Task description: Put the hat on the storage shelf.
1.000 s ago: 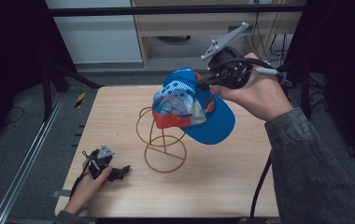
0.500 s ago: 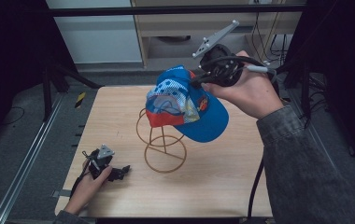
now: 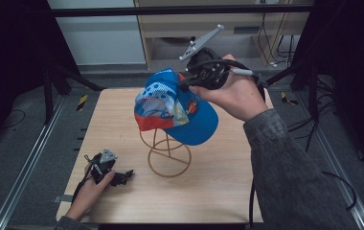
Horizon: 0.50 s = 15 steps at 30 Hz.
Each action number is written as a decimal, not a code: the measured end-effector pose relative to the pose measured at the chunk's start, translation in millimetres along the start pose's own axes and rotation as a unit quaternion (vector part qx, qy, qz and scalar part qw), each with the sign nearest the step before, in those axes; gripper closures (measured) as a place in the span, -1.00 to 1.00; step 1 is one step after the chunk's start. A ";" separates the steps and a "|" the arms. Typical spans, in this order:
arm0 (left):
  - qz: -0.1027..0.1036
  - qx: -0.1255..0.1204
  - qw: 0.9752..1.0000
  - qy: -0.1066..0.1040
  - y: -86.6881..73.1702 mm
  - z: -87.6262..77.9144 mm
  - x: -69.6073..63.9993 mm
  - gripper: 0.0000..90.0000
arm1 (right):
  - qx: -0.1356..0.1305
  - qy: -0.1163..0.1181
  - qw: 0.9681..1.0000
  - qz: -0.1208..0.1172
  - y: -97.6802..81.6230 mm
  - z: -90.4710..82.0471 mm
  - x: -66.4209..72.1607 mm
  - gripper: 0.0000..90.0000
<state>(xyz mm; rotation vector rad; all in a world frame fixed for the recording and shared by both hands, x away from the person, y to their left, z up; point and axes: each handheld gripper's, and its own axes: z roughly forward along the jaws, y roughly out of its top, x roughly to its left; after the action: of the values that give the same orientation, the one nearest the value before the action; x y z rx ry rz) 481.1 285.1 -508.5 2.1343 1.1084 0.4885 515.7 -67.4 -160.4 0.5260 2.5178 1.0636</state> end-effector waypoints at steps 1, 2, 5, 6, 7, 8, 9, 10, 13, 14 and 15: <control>0.000 0.000 1.000 0.000 0.0 0.0 0.0 -1.00 | -0.001 0.002 1.000 -0.001 1.3 2.1 0.5 1.00; 0.001 0.000 1.000 -0.001 0.0 0.0 -0.1 -1.00 | 0.000 0.003 1.000 -0.001 2.4 4.1 1.0 1.00; 0.001 0.000 1.000 -0.001 -0.1 0.1 -0.2 -1.00 | 0.002 0.005 1.000 -0.002 4.5 10.1 1.7 1.00; 0.001 0.000 1.000 -0.001 -0.1 0.1 -0.2 -1.00 | 0.002 0.005 1.000 -0.002 4.5 10.1 1.7 1.00; 0.001 0.000 1.000 -0.001 -0.1 0.1 -0.2 -1.00 | 0.002 0.007 1.000 -0.001 5.1 14.8 2.2 1.00; 0.001 -0.001 1.000 -0.001 -0.1 0.1 -0.3 -1.00 | 0.004 0.008 1.000 -0.002 5.3 16.0 2.2 1.00; 0.000 0.000 1.000 -0.002 -0.1 0.1 -0.4 -1.00 | 0.004 0.010 1.000 -0.003 5.3 17.2 2.2 1.00; 0.000 0.000 1.000 -0.002 -0.1 0.1 -0.4 -1.00 | 0.006 0.010 1.000 0.000 5.6 19.0 2.5 1.00; 0.000 0.000 1.000 -0.002 -0.1 0.1 -0.4 -1.00 | 0.007 0.013 1.000 -0.001 6.5 23.0 2.8 1.00; 0.000 -0.001 1.000 -0.002 -0.1 0.1 -0.4 -1.00 | 0.007 0.014 1.000 -0.002 7.2 24.4 2.9 1.00; 0.000 0.000 1.000 -0.002 -0.1 0.1 -0.4 -1.00 | 0.006 0.015 1.000 0.000 7.8 25.8 3.5 1.00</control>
<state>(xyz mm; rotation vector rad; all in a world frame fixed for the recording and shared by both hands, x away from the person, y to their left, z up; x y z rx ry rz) 480.9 284.8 -508.7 2.1341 1.1055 0.4846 526.0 -45.1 -172.1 0.5168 2.5513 1.0636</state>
